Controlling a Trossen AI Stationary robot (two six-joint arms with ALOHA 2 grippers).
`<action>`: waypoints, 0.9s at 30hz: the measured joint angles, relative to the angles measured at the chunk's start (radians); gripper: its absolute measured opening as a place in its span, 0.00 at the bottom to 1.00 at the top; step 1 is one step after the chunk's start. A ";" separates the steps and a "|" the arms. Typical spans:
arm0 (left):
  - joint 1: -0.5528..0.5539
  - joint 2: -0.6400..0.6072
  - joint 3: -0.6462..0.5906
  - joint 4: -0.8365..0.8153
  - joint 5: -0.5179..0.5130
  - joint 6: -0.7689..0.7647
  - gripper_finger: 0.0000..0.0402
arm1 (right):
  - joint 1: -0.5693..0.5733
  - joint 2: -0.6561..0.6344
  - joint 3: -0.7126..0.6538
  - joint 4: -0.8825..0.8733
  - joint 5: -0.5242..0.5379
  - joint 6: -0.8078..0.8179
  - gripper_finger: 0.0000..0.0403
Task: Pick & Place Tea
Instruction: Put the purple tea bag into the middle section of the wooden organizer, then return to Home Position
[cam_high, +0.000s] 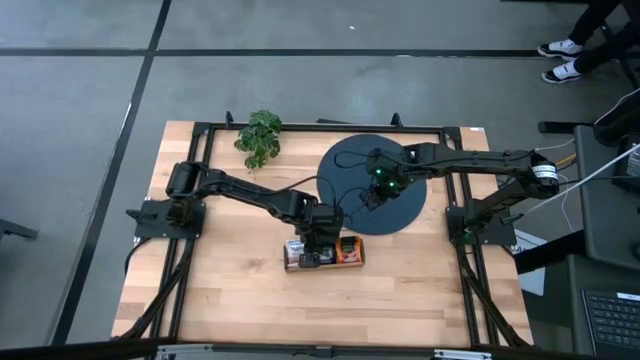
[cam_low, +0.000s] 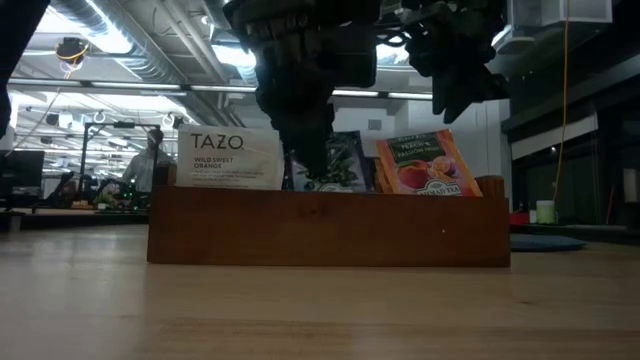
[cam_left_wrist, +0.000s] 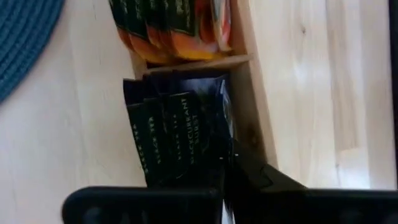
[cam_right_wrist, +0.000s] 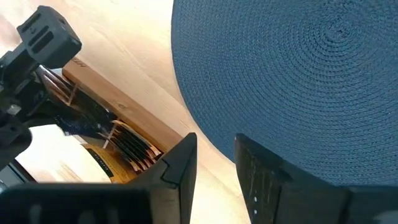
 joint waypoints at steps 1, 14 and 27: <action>0.000 0.001 0.000 0.003 0.002 0.000 0.01 | 0.000 0.000 0.000 0.000 0.000 0.002 0.27; 0.001 0.009 -0.001 0.018 0.054 0.025 0.16 | 0.000 0.000 0.000 0.002 0.000 0.006 0.27; 0.001 -0.068 0.092 -0.020 -0.060 -0.056 0.29 | 0.039 -0.005 0.000 0.026 -0.003 -0.182 0.27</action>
